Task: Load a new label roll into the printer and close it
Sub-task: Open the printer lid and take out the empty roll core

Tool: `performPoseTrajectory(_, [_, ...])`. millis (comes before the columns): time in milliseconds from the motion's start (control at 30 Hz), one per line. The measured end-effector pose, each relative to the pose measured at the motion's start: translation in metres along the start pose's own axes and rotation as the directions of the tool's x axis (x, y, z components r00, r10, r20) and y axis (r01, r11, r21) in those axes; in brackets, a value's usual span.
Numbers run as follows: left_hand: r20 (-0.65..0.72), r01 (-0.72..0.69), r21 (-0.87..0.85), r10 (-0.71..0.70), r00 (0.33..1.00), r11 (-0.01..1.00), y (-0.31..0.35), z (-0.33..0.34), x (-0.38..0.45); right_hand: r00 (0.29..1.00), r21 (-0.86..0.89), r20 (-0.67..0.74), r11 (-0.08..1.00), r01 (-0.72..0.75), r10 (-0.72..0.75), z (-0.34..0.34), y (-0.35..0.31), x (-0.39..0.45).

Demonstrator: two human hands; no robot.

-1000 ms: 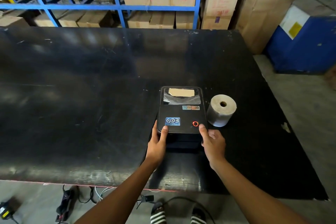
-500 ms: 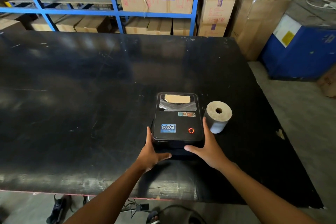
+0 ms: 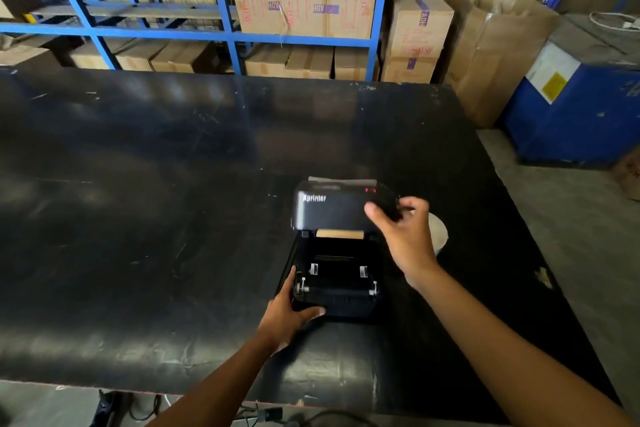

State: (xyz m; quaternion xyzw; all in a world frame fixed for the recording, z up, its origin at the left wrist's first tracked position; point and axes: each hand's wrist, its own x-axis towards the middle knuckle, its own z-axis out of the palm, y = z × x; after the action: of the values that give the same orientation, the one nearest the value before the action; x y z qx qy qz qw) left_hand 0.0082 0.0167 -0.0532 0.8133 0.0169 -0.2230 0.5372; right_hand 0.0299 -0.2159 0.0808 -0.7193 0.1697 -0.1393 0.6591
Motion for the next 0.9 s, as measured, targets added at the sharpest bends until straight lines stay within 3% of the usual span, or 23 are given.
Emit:
performPoseTrajectory(200, [-0.006,0.006,0.025,-0.006,1.000,1.000,0.003,-0.002,-0.002,0.994,0.011,-0.083,0.997,-0.073,0.074,0.024,-0.031,0.059])
performPoseTrajectory(367, [0.018,-0.003,0.042,0.002,1.000,0.999,0.002,-0.004,-0.003,0.988,0.013,0.034,0.989,-0.148,0.148,0.026,-0.027,0.082])
performPoseTrajectory(567, [0.060,0.022,0.077,-0.026,0.998,0.997,0.001,-0.008,-0.001,0.982,0.176,0.071,0.967,-0.182,0.172,0.010,-0.003,0.078])
performPoseTrajectory(600, [0.085,0.027,0.097,-0.036,0.996,0.995,0.002,-0.011,-0.001,0.984,0.107,0.051,0.979,-0.176,0.172,0.007,0.007,0.074])
performPoseTrajectory(667, [0.104,0.009,0.150,-0.025,0.994,0.989,0.004,-0.021,0.002,0.992,-0.192,0.023,0.974,-0.119,0.126,0.001,0.029,0.063])
performPoseTrajectory(733, [0.044,0.004,0.143,-0.010,0.999,0.990,0.012,-0.030,0.008,0.993,-0.468,0.104,0.884,-0.005,0.060,-0.001,0.049,0.052])
performPoseTrajectory(833, [-0.193,-0.068,0.134,0.093,0.977,0.989,0.041,-0.029,0.020,0.969,-0.645,0.244,0.750,0.147,0.020,0.001,0.064,0.046])
performPoseTrajectory(900, [-0.250,-0.106,0.198,0.155,0.956,0.974,0.061,-0.021,0.032,0.958,-0.718,0.287,0.660,0.221,-0.009,0.006,0.066,0.048])
